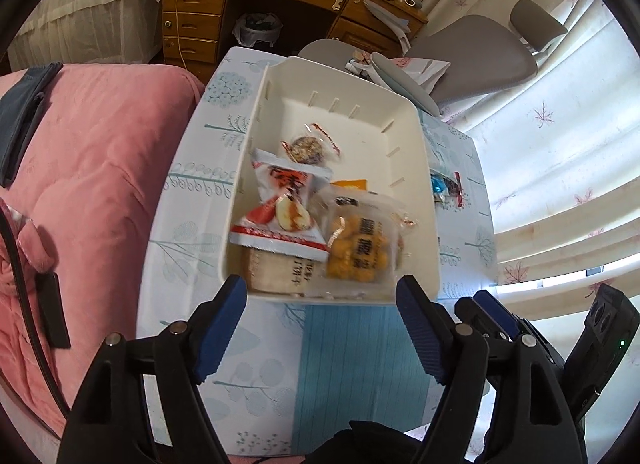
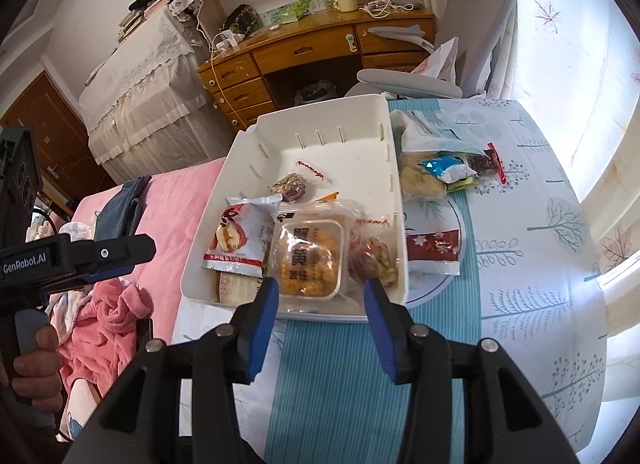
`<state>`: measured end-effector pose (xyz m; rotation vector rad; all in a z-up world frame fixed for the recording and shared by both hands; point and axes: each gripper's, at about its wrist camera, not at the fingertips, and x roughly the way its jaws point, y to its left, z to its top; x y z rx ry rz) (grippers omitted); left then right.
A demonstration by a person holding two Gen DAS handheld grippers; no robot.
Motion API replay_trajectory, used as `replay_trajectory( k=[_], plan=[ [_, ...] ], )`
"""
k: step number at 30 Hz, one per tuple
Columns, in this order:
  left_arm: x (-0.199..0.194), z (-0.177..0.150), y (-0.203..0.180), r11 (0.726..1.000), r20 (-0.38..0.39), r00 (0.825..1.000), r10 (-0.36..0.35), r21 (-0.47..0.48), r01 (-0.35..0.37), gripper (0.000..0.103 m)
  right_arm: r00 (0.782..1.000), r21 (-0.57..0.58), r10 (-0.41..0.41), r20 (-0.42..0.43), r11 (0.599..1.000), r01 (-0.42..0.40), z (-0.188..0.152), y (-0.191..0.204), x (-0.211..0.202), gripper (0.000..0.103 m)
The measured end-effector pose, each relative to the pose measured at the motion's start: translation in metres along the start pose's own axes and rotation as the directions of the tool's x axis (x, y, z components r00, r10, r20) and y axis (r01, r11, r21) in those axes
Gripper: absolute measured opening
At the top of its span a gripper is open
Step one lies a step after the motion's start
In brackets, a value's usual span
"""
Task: Organize snacks
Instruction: 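Move both grippers toward the remaining snacks beside the tray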
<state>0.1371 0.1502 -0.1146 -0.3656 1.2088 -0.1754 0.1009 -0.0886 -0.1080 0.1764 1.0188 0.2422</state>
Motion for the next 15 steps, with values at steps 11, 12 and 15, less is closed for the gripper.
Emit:
replay_trajectory(
  k=[11, 12, 15],
  plan=[
    [-0.006, -0.031, -0.07, 0.999, 0.07, 0.997, 0.024, -0.049, -0.021, 0.082, 0.997, -0.058, 0.082, 0.01, 0.995, -0.082, 0.008, -0.057, -0.029, 0.059],
    [-0.005, -0.035, -0.076, 0.998, 0.075, 0.997, 0.025, -0.058, -0.02, 0.082, 0.996, -0.066, 0.087, 0.007, 0.994, -0.087, 0.008, -0.063, -0.031, 0.063],
    [0.001, -0.048, -0.098, 0.996, 0.085, 0.996, 0.028, -0.09, -0.021, 0.083, 0.995, -0.084, 0.098, -0.009, 0.992, -0.099, 0.008, -0.087, -0.038, 0.07]
  ],
)
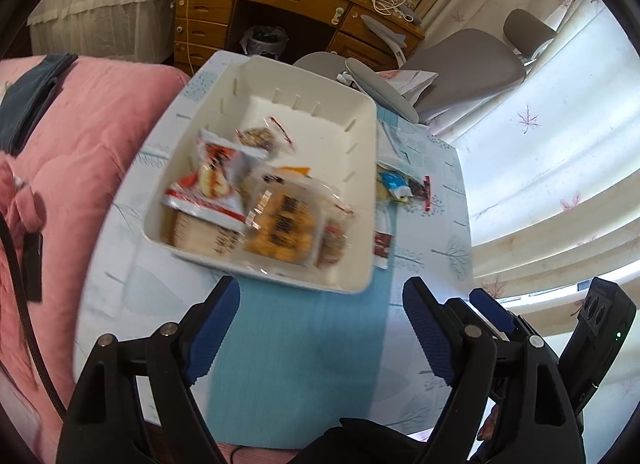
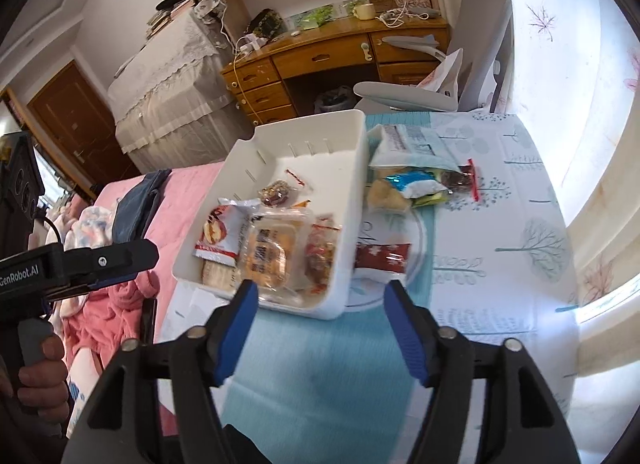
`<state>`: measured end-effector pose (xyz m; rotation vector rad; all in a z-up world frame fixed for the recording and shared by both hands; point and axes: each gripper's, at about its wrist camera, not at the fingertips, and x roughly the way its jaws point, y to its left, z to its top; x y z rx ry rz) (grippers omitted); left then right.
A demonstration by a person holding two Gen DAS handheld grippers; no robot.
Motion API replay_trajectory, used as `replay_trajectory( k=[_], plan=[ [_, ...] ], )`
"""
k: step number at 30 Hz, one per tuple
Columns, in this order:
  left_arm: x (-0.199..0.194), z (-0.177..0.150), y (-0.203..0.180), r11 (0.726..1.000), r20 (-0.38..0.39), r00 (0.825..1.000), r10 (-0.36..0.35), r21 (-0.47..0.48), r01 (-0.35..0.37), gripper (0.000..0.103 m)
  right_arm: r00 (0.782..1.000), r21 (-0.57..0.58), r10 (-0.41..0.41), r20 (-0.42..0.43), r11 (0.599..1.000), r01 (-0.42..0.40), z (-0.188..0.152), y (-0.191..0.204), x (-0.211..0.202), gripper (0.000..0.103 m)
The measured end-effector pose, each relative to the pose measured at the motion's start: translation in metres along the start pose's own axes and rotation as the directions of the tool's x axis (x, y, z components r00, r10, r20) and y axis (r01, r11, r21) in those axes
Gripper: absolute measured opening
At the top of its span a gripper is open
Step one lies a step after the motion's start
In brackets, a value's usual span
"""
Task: Organize snacks
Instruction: 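Move both grippers toward the remaining snacks beside the tray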
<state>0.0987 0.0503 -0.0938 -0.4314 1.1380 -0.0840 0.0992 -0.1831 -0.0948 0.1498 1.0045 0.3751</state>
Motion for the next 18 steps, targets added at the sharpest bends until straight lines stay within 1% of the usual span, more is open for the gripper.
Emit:
replay_trajectory(
  k=[3, 6, 7, 9, 12, 18],
  plan=[
    [0.003, -0.016, -0.017, 0.999, 0.028, 1.0, 0.002, -0.05, 0.0, 0.083, 1.0, -0.026, 0.003, -0.019, 1.0, -0.004, 0.0, -0.022, -0.007, 0.074],
    [0.006, -0.029, -0.033, 0.995, 0.067, 0.998, 0.001, -0.098, 0.006, 0.089, 0.999, -0.056, -0.003, -0.036, 0.998, 0.001, 0.002, -0.043, -0.012, 0.078],
    [0.008, -0.034, -0.039, 0.992, 0.087, 0.996, 0.0, -0.123, 0.011, 0.09, 0.999, -0.067, -0.006, -0.04, 0.998, 0.003, 0.002, -0.049, -0.014, 0.078],
    [0.012, -0.04, -0.047, 0.989, 0.102, 0.995, -0.004, -0.15, 0.019, 0.091, 0.999, -0.093, -0.017, -0.041, 0.996, 0.013, 0.006, -0.063, -0.018, 0.079],
    [0.024, -0.05, -0.064, 0.983, 0.1, 0.995, 0.001, -0.183, 0.017, 0.091, 0.999, -0.116, -0.036, -0.027, 0.993, 0.032, 0.013, -0.081, -0.022, 0.08],
    [0.049, -0.06, -0.095, 0.974, 0.066, 0.998, 0.023, -0.226, -0.008, 0.091, 1.0, -0.133, -0.029, -0.005, 0.991, 0.028, 0.039, -0.106, -0.022, 0.084]
  ],
)
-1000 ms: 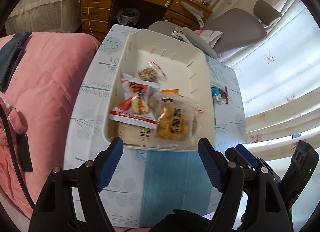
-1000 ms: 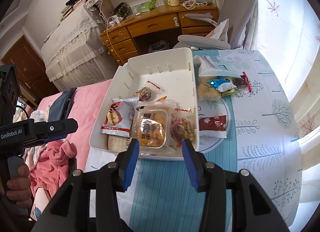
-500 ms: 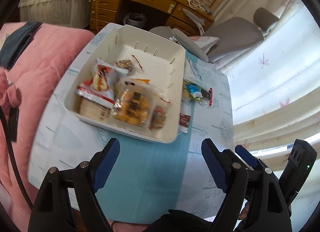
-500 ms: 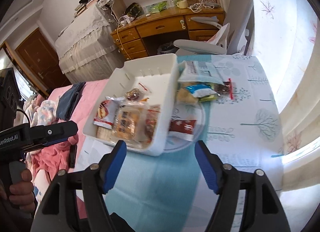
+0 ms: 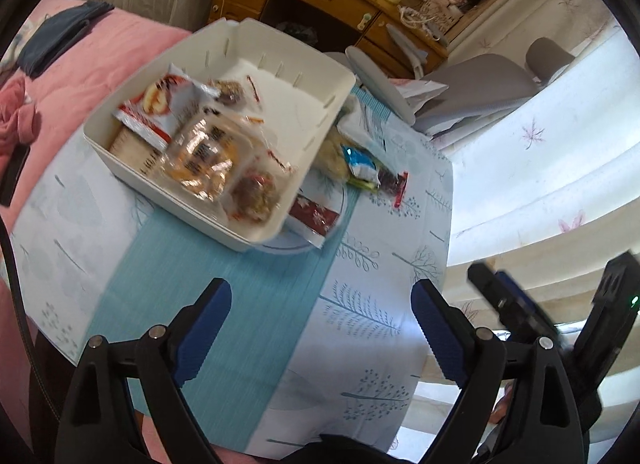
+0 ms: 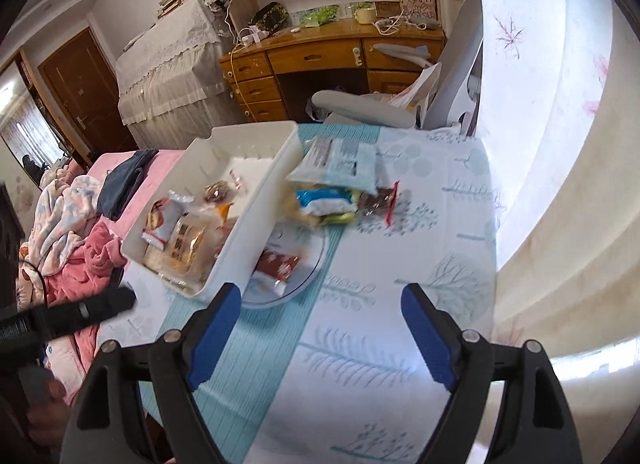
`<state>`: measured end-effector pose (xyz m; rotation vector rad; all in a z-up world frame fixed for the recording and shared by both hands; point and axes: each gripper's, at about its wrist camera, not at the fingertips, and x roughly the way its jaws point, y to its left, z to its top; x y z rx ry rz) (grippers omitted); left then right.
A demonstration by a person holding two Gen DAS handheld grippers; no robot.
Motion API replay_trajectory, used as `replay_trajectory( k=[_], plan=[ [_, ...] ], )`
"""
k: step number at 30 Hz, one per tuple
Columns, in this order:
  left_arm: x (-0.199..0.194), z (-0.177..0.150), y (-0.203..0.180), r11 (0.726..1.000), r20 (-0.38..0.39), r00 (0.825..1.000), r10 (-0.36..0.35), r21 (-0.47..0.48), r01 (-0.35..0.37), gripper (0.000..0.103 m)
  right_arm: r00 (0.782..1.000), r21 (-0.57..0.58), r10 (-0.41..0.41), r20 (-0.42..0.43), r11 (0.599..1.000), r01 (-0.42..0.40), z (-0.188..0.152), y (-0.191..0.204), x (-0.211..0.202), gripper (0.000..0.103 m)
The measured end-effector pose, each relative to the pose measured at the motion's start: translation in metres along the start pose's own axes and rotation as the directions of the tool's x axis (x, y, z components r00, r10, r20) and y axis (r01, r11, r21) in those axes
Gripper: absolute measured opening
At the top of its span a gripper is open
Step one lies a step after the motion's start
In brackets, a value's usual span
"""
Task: Organize snacks
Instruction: 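Move both grippers toward the remaining snacks beside the tray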
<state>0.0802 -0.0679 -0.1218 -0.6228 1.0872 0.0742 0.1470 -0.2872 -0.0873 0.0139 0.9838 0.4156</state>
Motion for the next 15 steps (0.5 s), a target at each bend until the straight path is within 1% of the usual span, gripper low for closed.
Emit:
replay_trajectory(
  k=[4, 6, 9, 11, 14, 15],
  plan=[
    [0.018, -0.001, -0.013, 0.998, -0.011, 1.0, 0.021, -0.054, -0.021, 0.091, 1.0, -0.056, -0.018, 0.013, 0.998, 0.018, 0.017, -0.011, 0.01, 0.084],
    [0.028, 0.0, -0.017, 0.996, -0.015, 0.999, 0.037, -0.083, -0.038, 0.091, 0.999, -0.125, -0.048, 0.017, 0.991, 0.05, 0.026, -0.014, 0.02, 0.084],
    [0.046, 0.004, -0.018, 0.985, -0.016, 0.999, 0.047, -0.167, -0.049, 0.091, 0.997, -0.215, -0.073, 0.019, 0.974, 0.075, 0.037, -0.017, 0.036, 0.084],
    [0.058, 0.007, -0.019, 0.972, -0.01, 0.998, 0.059, -0.227, -0.06, 0.091, 0.995, -0.287, -0.094, 0.024, 0.953, 0.097, 0.044, -0.018, 0.049, 0.084],
    [0.077, 0.014, -0.019, 0.942, -0.014, 0.997, 0.072, -0.327, -0.072, 0.091, 0.991, -0.372, -0.121, 0.049, 0.919, 0.131, 0.051, -0.019, 0.067, 0.084],
    [0.081, 0.015, -0.019, 0.935, -0.013, 0.997, 0.073, -0.347, -0.073, 0.091, 0.991, -0.397, -0.123, 0.06, 0.907, 0.137, 0.052, -0.02, 0.073, 0.084]
  ],
)
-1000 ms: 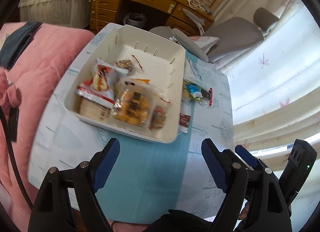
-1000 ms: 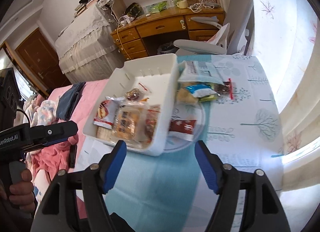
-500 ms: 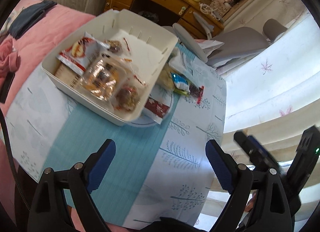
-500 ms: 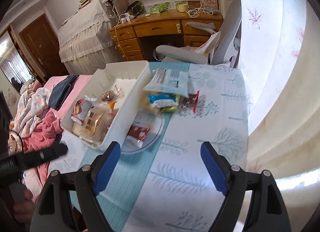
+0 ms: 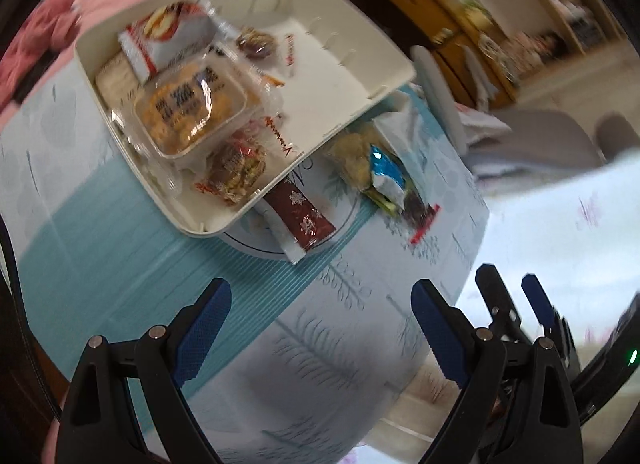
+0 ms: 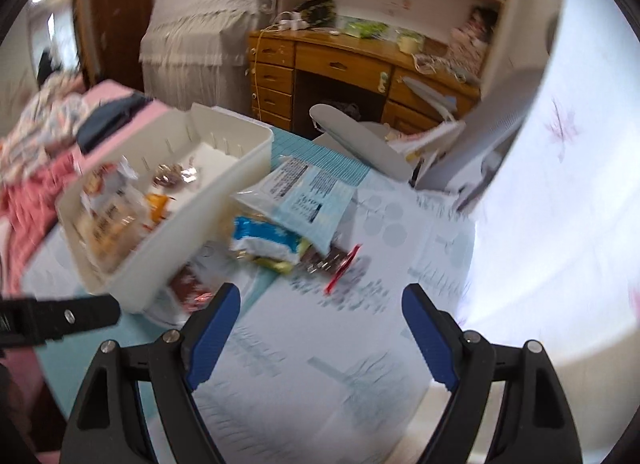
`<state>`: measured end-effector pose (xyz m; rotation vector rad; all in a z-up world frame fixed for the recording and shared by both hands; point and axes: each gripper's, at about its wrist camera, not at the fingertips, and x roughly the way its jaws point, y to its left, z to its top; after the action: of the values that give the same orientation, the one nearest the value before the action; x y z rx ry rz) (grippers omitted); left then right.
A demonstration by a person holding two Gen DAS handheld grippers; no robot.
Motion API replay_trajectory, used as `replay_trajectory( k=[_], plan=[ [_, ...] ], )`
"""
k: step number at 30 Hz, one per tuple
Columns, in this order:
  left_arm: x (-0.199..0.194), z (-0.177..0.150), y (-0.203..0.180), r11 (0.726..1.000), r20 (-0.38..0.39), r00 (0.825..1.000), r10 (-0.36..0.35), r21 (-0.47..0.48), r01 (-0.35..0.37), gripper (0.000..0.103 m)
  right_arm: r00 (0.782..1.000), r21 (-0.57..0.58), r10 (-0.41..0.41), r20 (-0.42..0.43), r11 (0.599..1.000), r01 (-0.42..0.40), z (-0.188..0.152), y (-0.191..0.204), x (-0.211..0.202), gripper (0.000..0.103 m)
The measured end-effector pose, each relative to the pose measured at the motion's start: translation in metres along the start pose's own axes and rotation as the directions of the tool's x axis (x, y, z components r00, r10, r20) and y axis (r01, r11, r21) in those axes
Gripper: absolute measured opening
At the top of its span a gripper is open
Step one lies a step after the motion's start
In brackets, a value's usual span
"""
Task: Organize snacks
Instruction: 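Move both grippers toward the remaining snacks beside the tray, then grasp the dark red sachet with left gripper while right grasps red-strip pack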
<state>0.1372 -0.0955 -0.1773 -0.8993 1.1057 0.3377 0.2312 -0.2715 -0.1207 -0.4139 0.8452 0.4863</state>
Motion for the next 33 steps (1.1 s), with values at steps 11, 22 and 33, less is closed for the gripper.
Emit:
replay_trajectory(
  k=[11, 22, 33],
  plan=[
    [0.059, 0.017, -0.01, 0.976, 0.036, 0.985, 0.167, -0.149, -0.16, 0.091, 0.999, -0.253, 0.008, 0.038, 0.968, 0.001, 0.006, -0.005, 0.083, 0.084],
    [0.102, 0.038, -0.011, 0.933, 0.019, 0.954, 0.298, -0.218, -0.287, 0.091, 0.997, -0.297, 0.071, -0.031, 0.952, -0.077, 0.001, 0.0, 0.149, 0.084],
    [0.134, 0.052, -0.01, 0.903, -0.019, 0.928, 0.372, -0.223, -0.366, 0.076, 0.987, -0.192, 0.148, -0.061, 0.969, -0.157, 0.002, -0.007, 0.173, 0.084]
  ],
)
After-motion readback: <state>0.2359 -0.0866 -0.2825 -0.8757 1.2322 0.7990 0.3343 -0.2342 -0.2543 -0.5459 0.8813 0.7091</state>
